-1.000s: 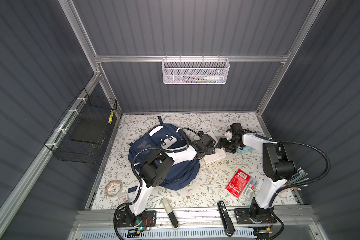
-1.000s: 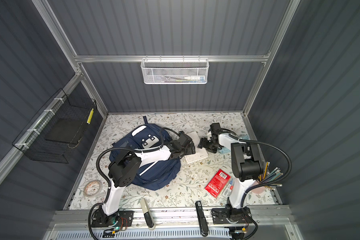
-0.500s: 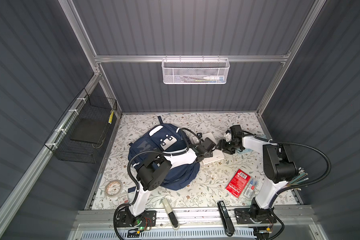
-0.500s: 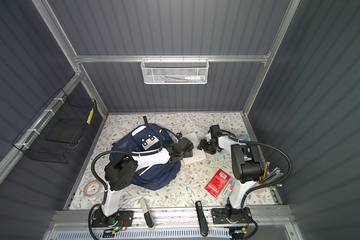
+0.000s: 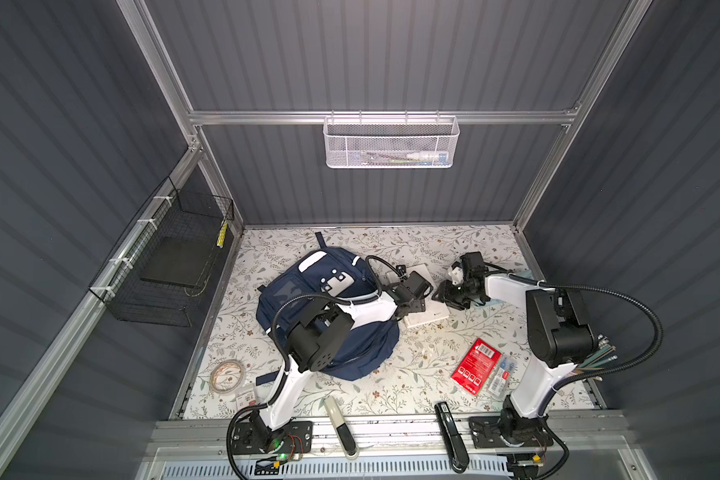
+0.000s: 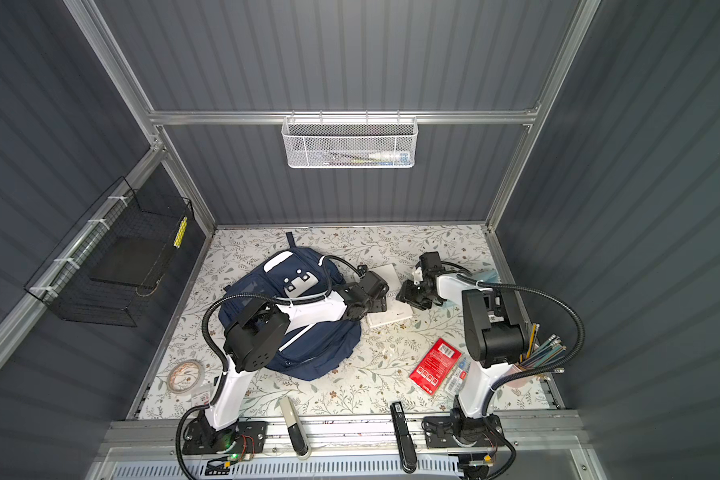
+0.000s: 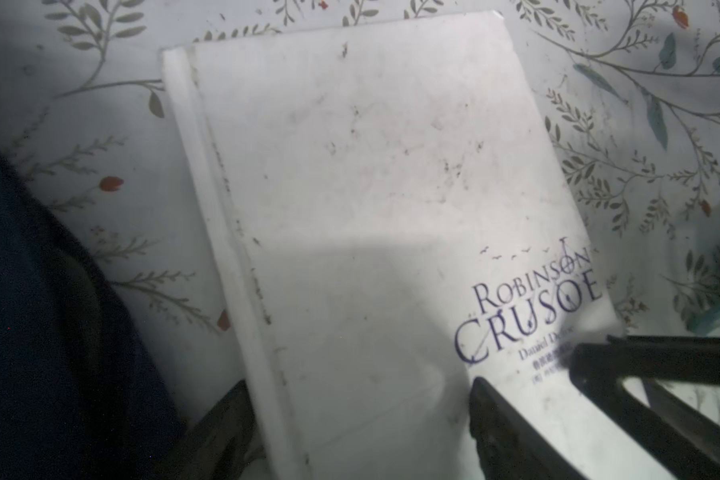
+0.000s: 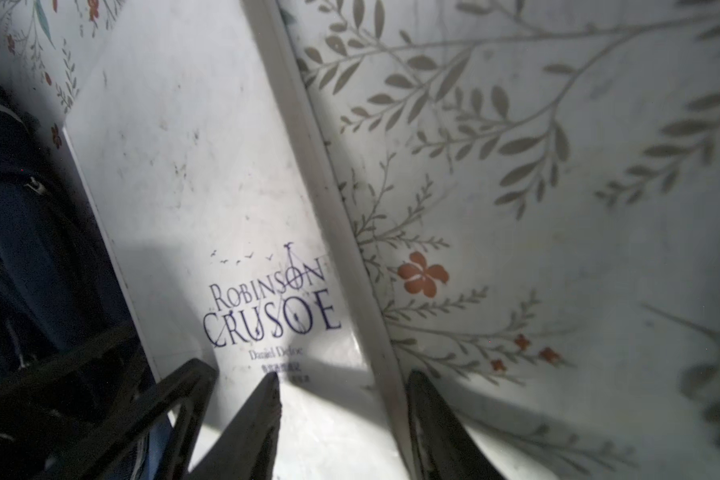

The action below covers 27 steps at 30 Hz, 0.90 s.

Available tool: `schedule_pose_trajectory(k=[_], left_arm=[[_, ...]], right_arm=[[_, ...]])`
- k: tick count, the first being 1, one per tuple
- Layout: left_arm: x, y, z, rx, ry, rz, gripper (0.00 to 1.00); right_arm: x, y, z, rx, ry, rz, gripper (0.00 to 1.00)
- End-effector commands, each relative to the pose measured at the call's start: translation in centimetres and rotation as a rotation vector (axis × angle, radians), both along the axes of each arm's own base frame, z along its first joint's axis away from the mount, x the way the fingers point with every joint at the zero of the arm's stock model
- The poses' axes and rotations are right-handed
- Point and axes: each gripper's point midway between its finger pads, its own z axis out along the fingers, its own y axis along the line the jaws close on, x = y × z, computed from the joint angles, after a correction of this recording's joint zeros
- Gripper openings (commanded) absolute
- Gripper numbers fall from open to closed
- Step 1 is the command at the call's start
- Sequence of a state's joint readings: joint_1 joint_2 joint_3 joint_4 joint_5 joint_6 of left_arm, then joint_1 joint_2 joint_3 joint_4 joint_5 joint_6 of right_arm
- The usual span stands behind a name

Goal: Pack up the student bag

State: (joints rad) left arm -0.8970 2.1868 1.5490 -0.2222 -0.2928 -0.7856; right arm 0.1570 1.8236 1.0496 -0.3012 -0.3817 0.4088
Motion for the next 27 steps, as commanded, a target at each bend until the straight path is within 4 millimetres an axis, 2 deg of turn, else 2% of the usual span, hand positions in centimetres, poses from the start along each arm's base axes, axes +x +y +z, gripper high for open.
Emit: schedule_pose_trajectory(k=[1,3,5,9,14,16,18,20,21,23,25,27], left_arm=[[-1.5,-0.2,-3.5,-0.016,0.091,-0.066,0.78],[-1.4,-1.1,-3.2,-0.103,0.096,-0.102,0.75],[-1.7,-1.7,-3.4,-0.231,0.120,-0.142,0.74],[-1.4,-2.8,-2.2,-0.432,0.107,-0.197,0.69],[-2.0,-4.5,0.5,-0.528,0.060,-0.304,0.46],[-2.3,-5.2,1.0,-0.561,0.074,-0.342,0.48],[-2.4,-5.6,0.5,-0.561,0.095,-0.347,0.61],[-3.0,-6.0,-0.1,-0.574,0.128,-0.373,0.64],[-3.0,-5.7,-1.0,-0.545,0.145,-0.352,0.65],[-2.1,-3.1,-3.9,-0.357,0.181,-0.234,0.66],[-2.0,-0.7,-5.8,-0.199,0.210,-0.162,0.67],[-1.3,-0.2,-5.6,-0.150,0.201,-0.142,0.67]], right_arm=[[-5.1,1.5,-1.9,0.032,0.150,0.054,0.48],[-6.7,2.3,-1.8,0.062,0.165,0.073,0.47],[-7.3,1.9,-1.5,0.068,0.149,0.049,0.47],[-6.4,-0.3,-2.1,0.019,0.154,-0.011,0.45],[-5.3,-0.2,-2.3,0.023,0.148,-0.006,0.44],[-5.1,-0.3,-2.4,0.015,0.142,-0.010,0.44],[-5.0,-0.4,-2.6,0.006,0.147,-0.012,0.44],[-5.0,-0.5,-2.8,-0.001,0.152,-0.013,0.44],[-5.0,-0.6,-2.8,-0.005,0.150,-0.022,0.45],[-5.0,-1.2,-2.3,-0.039,0.146,-0.050,0.47],[-4.8,-2.1,-1.5,-0.097,0.134,-0.088,0.49],[-4.7,-2.9,-0.6,-0.135,0.127,-0.115,0.53]])
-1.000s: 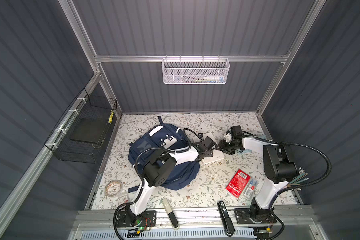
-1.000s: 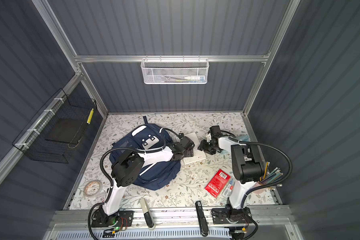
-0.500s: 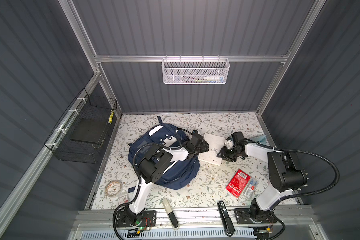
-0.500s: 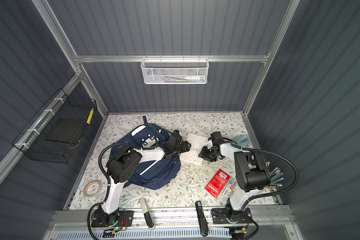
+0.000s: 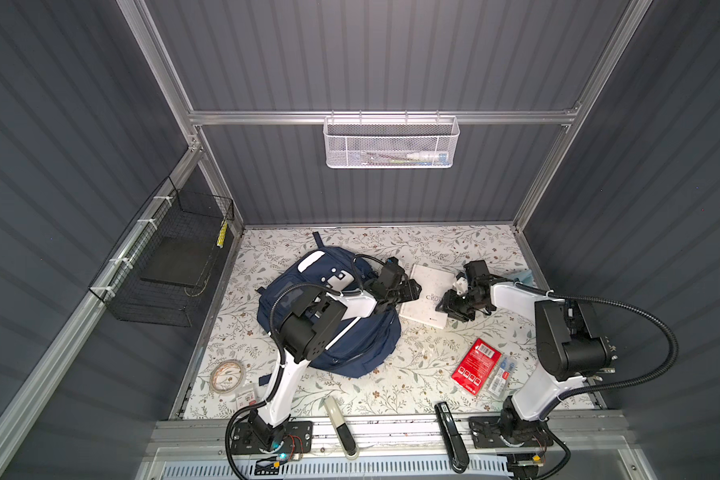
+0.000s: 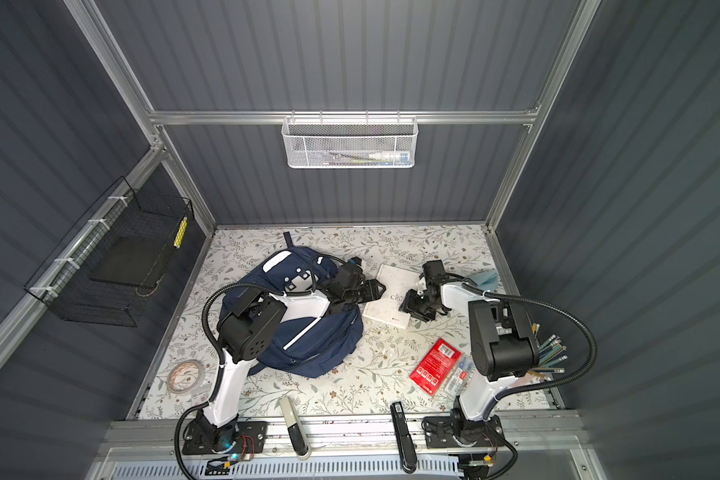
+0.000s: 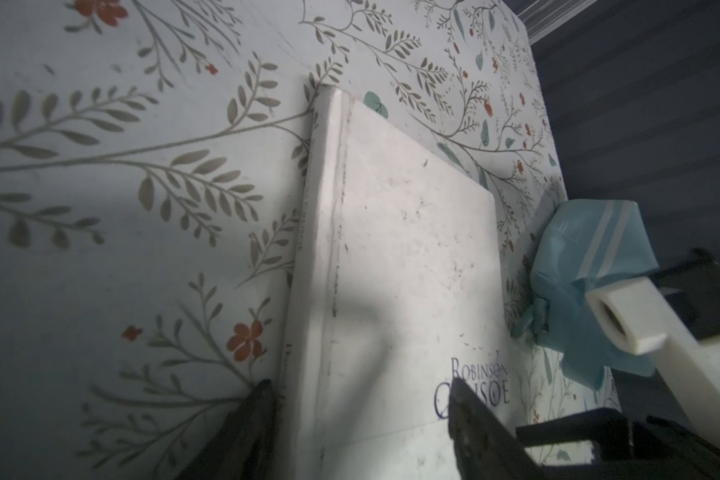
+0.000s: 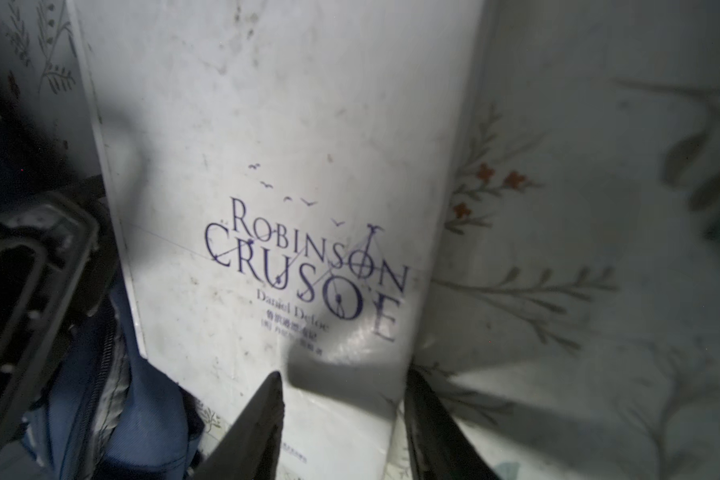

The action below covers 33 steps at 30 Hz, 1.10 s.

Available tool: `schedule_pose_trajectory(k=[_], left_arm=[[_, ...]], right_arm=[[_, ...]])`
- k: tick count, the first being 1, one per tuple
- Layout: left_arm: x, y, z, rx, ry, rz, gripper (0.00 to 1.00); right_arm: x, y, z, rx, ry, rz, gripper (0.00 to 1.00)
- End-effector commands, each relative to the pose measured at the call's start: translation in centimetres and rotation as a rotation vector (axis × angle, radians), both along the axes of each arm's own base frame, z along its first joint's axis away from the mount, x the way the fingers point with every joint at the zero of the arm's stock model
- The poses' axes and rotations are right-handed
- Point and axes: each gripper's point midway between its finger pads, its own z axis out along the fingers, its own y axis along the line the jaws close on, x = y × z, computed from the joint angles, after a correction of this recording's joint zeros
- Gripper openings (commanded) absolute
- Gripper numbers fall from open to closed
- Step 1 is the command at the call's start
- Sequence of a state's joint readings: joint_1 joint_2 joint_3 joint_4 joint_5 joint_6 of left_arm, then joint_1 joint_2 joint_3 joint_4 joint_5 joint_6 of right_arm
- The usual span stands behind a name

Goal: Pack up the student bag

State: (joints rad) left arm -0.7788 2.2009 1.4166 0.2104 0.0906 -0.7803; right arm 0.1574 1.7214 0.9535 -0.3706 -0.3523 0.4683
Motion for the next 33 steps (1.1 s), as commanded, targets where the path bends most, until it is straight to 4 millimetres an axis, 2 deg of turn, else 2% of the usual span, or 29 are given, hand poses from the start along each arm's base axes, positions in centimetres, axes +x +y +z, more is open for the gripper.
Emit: schedule_pose_trajectory(k=[1,4,8,11,13,14,17,19,21,22,23,24,25,27,29,31,33], left_arm=[[-3.9,2.8,-6.5,0.271,0.157,-0.018,0.67],[-3.7,2.9,-6.2,0.287,0.141,-0.017,0.67],[-4.0,2.2,-7.2,0.251,0.182,-0.023,0.70],[-4.6,1.2,-7.5,0.183,0.218,-0.040,0.71],[-4.9,0.3,-7.4,0.116,0.238,-0.049,0.72],[-5.7,0.4,-8.1,0.097,0.265,-0.061,0.72],[-6.8,-1.3,-7.9,-0.062,0.319,-0.096,0.71],[-7.2,-2.0,-6.8,-0.128,0.302,-0.118,0.70],[-7.1,-2.0,-5.5,-0.067,0.226,-0.130,0.65],[-7.0,-2.0,-4.7,-0.046,0.204,-0.140,0.58],[-6.9,-2.1,-3.8,-0.062,0.187,-0.148,0.44],[-6.5,-2.1,-3.1,-0.090,0.177,-0.148,0.36],[-6.1,-2.1,-2.2,-0.130,0.170,-0.148,0.33],[-5.8,-2.7,-0.5,-0.240,0.177,-0.173,0.34],[-5.8,-3.6,1.2,-0.341,0.171,-0.201,0.47],[-5.8,-4.0,1.7,-0.359,0.164,-0.213,0.47],[-5.9,-4.0,1.4,-0.340,0.166,-0.215,0.47]], right_arm=[[-0.8,-2.4,-0.1,-0.146,0.042,-0.070,0.55],[-0.1,-3.3,0.1,-0.155,0.019,-0.125,0.58],[1.0,-2.2,-0.5,-0.108,0.046,-0.114,0.58],[2.2,-0.3,-0.8,-0.004,0.031,-0.091,0.57],[2.5,2.2,-1.0,0.119,0.045,-0.039,0.55],[2.6,3.4,-1.1,0.177,0.044,-0.017,0.54],[2.5,5.6,-0.9,0.327,0.022,0.007,0.52],[2.5,5.6,-0.9,0.335,0.004,0.001,0.50],[2.2,4.9,-1.1,0.288,0.003,0.002,0.50],[2.2,4.5,-1.2,0.261,0.001,0.002,0.50],[2.0,4.3,-1.3,0.244,0.000,0.005,0.50],[2.0,4.2,-1.2,0.241,-0.008,0.008,0.49],[1.9,4.1,-1.1,0.242,-0.013,0.011,0.49],[1.9,4.1,-1.1,0.250,-0.021,0.012,0.49],[2.0,4.4,-1.1,0.280,-0.031,0.013,0.48],[2.1,4.6,-1.1,0.300,-0.039,0.014,0.47],[2.1,4.7,-1.1,0.305,-0.044,0.017,0.46]])
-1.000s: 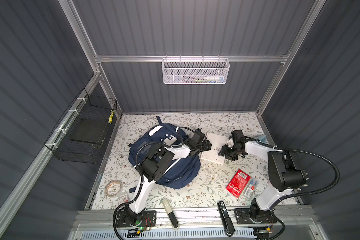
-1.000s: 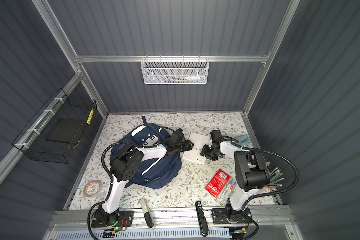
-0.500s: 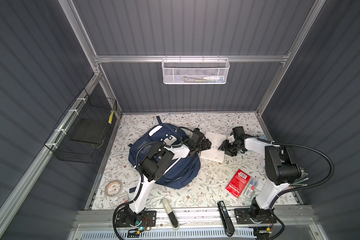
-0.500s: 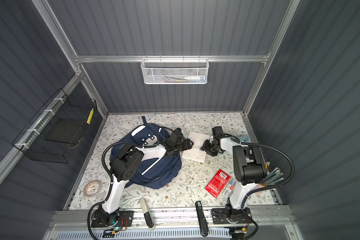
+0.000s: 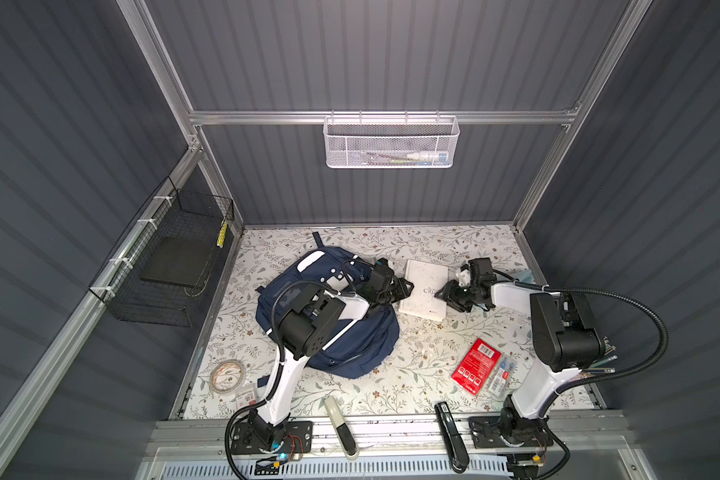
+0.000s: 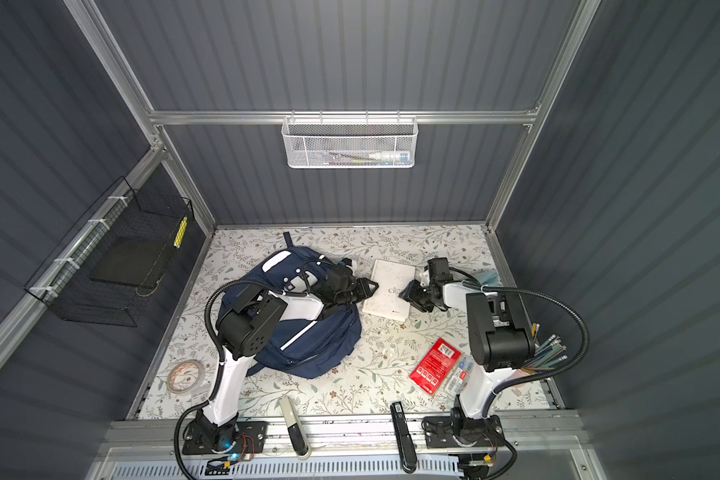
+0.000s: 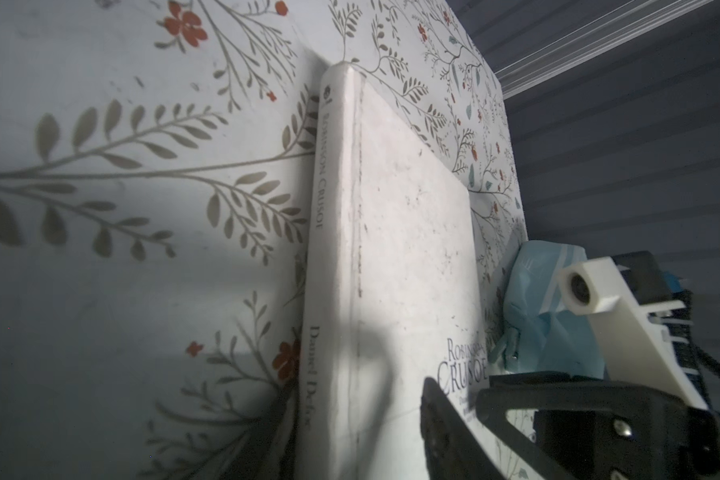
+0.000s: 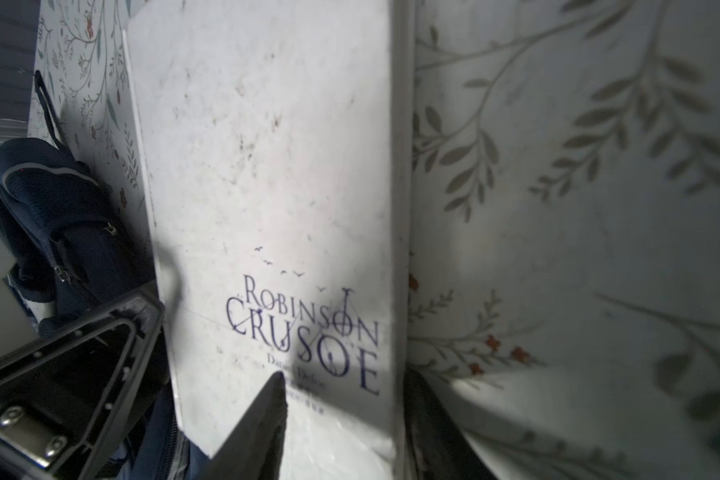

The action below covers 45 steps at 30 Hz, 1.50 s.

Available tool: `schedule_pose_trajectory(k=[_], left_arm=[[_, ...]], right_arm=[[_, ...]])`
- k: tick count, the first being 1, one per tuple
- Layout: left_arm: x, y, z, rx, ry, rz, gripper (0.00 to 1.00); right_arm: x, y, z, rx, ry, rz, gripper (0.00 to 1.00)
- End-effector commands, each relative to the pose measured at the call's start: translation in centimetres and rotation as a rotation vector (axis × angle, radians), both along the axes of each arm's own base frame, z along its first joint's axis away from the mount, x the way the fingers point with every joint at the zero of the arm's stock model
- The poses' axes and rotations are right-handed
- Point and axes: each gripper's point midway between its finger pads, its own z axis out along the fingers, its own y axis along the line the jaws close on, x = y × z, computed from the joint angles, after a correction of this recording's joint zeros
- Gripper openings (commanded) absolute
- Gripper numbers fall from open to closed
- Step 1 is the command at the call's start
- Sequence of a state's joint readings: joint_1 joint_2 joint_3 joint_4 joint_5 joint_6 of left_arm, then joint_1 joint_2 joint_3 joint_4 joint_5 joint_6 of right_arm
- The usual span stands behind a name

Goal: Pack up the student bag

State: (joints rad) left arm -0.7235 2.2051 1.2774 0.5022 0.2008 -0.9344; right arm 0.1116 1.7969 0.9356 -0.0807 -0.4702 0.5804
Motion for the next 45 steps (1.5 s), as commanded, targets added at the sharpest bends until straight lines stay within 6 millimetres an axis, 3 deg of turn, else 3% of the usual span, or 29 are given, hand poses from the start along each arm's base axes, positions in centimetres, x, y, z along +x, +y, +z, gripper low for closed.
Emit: schedule_pose_trajectory(k=[1,3,5,10,14,16,23,29,32,34,36,38,40,41,42,45], left_arm=[[-6.8,-5.1,0.9,-0.134,0.102,-0.273,0.47],[-6.7,-5.3,0.9,-0.182,0.117,-0.283,0.46],[-6.5,-5.1,0.7,-0.163,0.117,-0.271,0.28],[-6.1,-3.9,2.6,-0.087,0.063,-0.252,0.24],[-5.7,-3.7,5.5,-0.079,0.030,-0.269,0.14],[-5.6,-3.5,6.8,-0.070,0.006,-0.266,0.01],[-6.1,-2.6,14.3,-0.175,-0.110,-0.276,0.00],[-7.6,-2.2,20.5,-0.420,-0.152,-0.314,0.00],[-8.3,-1.6,23.0,-0.526,-0.182,-0.317,0.00],[-8.5,-1.5,23.3,-0.531,-0.184,-0.315,0.00],[-8.9,-1.7,22.9,-0.547,-0.168,-0.325,0.00],[-8.9,-1.5,21.8,-0.534,-0.136,-0.313,0.01],[-8.8,-1.3,20.6,-0.485,-0.119,-0.304,0.17],[-8.7,-1.2,20.1,-0.459,-0.112,-0.296,0.24],[-8.8,-1.2,20.0,-0.443,-0.116,-0.300,0.31],[-8.6,-0.6,19.5,-0.390,-0.120,-0.283,0.63]], right_arm=[[-2.6,4.0,-1.3,0.138,0.065,0.123,0.45],[-2.5,4.3,-1.2,0.154,0.058,0.132,0.42],[-2.6,4.2,-1.2,0.148,0.058,0.136,0.42],[-3.0,3.1,-0.9,0.084,0.057,0.117,0.43],[-2.7,2.4,0.8,0.050,0.018,0.092,0.56],[-2.6,1.8,1.8,0.040,-0.008,0.071,0.63],[-2.0,0.6,6.7,0.229,-0.188,0.076,0.78],[-2.0,1.6,12.1,0.353,-0.380,0.158,0.87],[-2.1,2.1,14.6,0.399,-0.448,0.193,0.89],[-2.2,2.4,15.9,0.423,-0.483,0.211,0.88],[-2.4,2.6,17.3,0.454,-0.516,0.228,0.82],[-2.8,2.8,18.3,0.473,-0.546,0.244,0.65],[-3.3,3.0,18.9,0.486,-0.572,0.260,0.26],[-3.6,2.9,19.1,0.486,-0.582,0.259,0.11],[-3.8,2.9,19.2,0.487,-0.592,0.260,0.02],[-4.5,2.8,19.9,0.484,-0.617,0.259,0.00]])
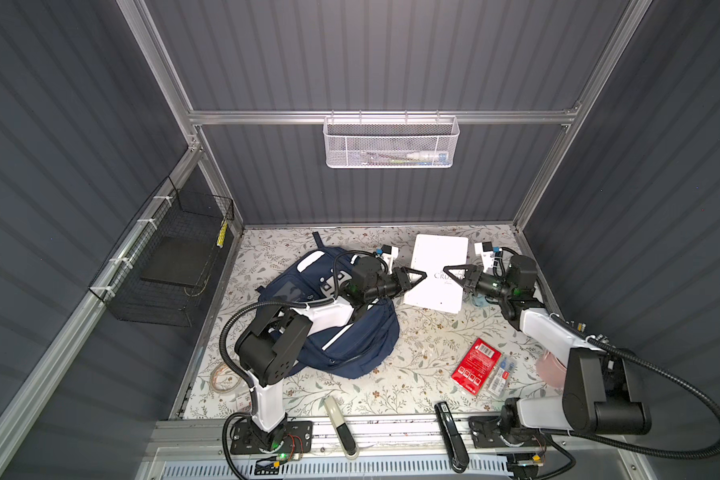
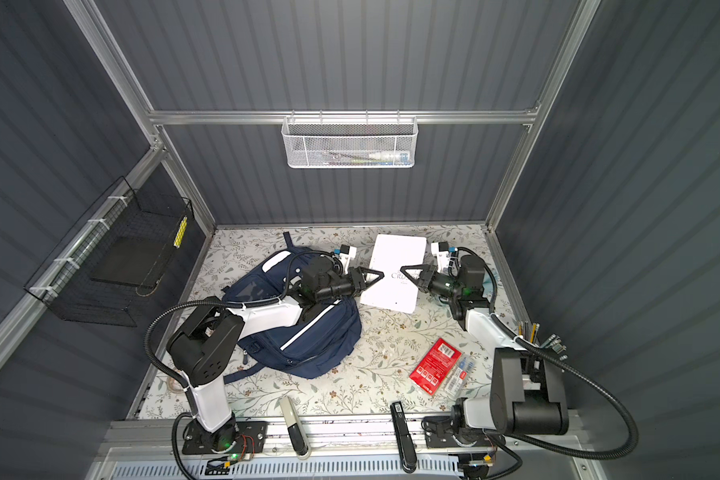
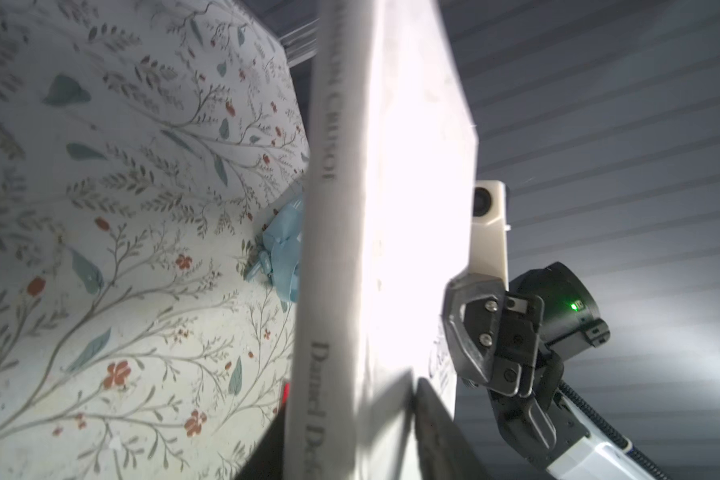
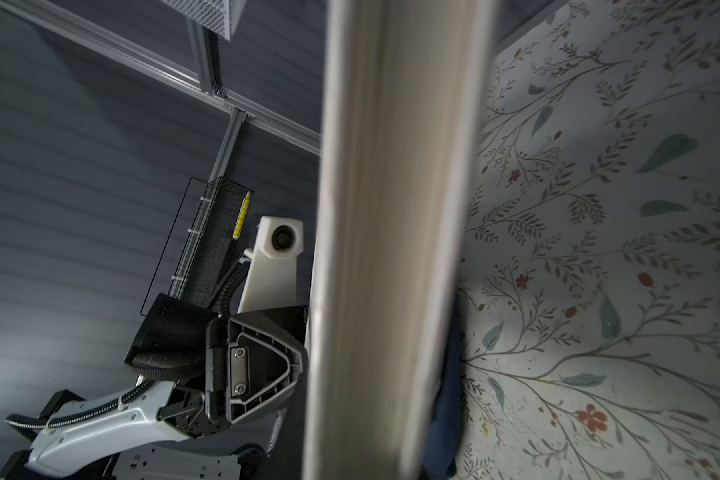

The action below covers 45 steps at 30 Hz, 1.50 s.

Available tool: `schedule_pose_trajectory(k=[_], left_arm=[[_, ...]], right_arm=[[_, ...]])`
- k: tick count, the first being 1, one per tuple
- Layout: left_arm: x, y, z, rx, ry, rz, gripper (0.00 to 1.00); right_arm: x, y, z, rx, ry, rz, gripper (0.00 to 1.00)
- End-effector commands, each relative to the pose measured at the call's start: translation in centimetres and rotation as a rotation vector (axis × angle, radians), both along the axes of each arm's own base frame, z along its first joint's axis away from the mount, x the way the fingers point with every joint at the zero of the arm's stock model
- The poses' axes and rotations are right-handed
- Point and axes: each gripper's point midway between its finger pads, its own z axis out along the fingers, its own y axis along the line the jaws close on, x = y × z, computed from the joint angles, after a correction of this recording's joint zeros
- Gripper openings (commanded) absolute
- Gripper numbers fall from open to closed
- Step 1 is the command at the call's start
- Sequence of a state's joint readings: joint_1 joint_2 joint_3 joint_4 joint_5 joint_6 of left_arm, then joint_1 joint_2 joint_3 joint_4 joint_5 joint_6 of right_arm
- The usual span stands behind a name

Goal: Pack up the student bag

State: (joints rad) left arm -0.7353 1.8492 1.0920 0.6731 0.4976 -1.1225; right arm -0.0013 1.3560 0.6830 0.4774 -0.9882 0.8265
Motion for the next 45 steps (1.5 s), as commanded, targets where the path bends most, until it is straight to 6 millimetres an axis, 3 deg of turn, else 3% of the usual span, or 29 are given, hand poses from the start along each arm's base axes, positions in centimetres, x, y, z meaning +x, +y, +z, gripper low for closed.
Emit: schedule_pose_trajectory(k=[1,3,5,12,16,19,21,24,31,33,35,37,39,42,45], left_arm=[[-0.9,0.3,3.7,-0.001,-0.101,-0.011,0.75],[-0.5,1.3,3.2,0.062,-0.105,0.029,0.93],[-0.4,2.3,3.3,0.097,-0.118,0.054,1.00],[-0.4,8.5,2.2,0.311,-0.128,0.138,1.00],[-2.1,13.9,-2.4,0.773,-0.117,0.111,0.94],[-3.7,17.3,-5.2,1.016,-0.160,0.070,0.87],[-4.8,18.3,-6.4,1.174,-0.233,0.044,0.93],[-6.2,19.4,-8.2,1.433,-0.304,0.015,0.94],[-6.7,20.1,-12.1,1.540,-0.276,-0.002,0.90],[-6.5,20.0,-13.1,1.561,-0.270,-0.009,0.85],[-6.2,19.9,-14.2,1.584,-0.265,-0.012,0.70],[-6.0,19.2,-14.7,1.578,-0.261,-0.029,0.40],[-5.6,18.8,-13.7,1.561,-0.266,-0.017,0.00],[-4.7,18.5,-9.3,1.484,-0.302,0.057,0.00],[-3.5,18.4,-4.4,1.287,-0.289,0.113,0.00]], right_arm=[[-1.1,0.5,1.2,-0.018,-0.105,0.031,0.00],[-1.5,0.1,2.0,-0.021,-0.120,0.010,0.00],[-1.9,-0.3,2.7,-0.024,-0.135,-0.008,0.00],[-2.9,-1.3,3.2,-0.099,-0.113,-0.072,0.00],[-3.9,-1.7,2.7,-0.126,-0.085,-0.108,0.00],[-4.4,-2.2,1.7,-0.164,-0.062,-0.131,0.00],[-4.6,-2.2,1.3,-0.169,-0.050,-0.128,0.00],[-4.8,-2.0,1.3,-0.158,-0.042,-0.117,0.00],[-5.2,-1.6,0.5,-0.156,-0.026,-0.106,0.00],[-5.3,-1.4,0.1,-0.159,-0.019,-0.101,0.00],[-5.4,-1.0,-0.2,-0.165,-0.013,-0.094,0.00],[-5.7,-0.5,-0.5,-0.171,-0.004,-0.080,0.00],[-5.9,0.0,-1.0,-0.173,0.009,-0.069,0.00],[-6.3,0.8,-1.6,-0.151,0.038,-0.059,0.00],[-6.5,1.6,-2.1,-0.124,0.070,-0.058,0.00]])
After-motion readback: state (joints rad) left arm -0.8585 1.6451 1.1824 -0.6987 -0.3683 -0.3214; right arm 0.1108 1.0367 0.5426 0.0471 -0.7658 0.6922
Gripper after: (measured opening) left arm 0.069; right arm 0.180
